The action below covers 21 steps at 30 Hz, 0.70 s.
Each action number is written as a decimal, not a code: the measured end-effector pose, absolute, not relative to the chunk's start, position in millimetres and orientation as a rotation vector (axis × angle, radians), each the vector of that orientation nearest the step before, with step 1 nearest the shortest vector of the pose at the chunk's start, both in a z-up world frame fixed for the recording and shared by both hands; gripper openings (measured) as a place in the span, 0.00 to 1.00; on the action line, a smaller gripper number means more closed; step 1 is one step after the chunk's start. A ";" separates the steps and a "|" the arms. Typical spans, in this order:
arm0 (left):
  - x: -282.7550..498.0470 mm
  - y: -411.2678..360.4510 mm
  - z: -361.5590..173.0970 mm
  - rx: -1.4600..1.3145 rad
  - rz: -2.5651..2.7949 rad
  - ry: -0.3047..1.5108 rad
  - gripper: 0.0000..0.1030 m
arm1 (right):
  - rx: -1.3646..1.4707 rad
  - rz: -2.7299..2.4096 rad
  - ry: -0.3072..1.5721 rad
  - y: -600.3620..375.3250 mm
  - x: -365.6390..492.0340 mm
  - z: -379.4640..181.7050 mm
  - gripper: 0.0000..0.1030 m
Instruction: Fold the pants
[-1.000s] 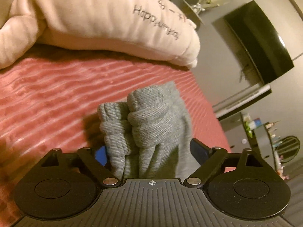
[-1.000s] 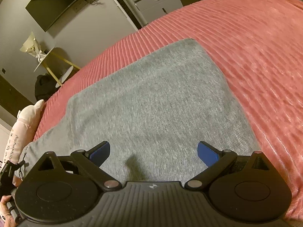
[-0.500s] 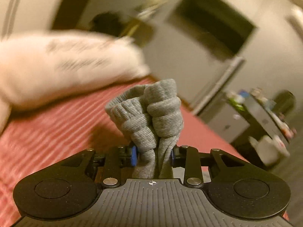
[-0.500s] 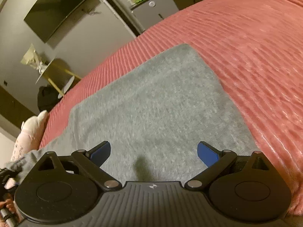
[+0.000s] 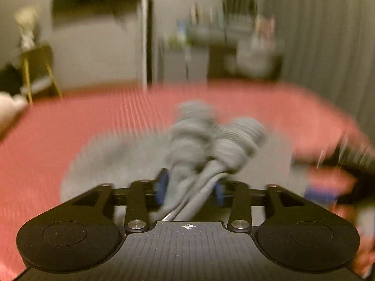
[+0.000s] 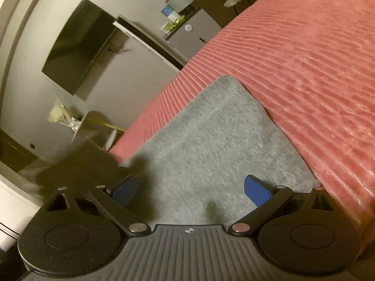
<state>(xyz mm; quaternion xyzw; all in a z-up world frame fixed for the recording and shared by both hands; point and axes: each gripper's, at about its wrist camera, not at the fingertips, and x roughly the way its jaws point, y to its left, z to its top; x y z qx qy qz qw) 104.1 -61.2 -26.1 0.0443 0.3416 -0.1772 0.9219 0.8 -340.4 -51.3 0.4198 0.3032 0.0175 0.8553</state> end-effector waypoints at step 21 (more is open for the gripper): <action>99.5 117.4 -58.6 -0.417 0.146 0.815 0.94 | 0.850 0.317 0.847 -276.6 68.5 -63.0 0.66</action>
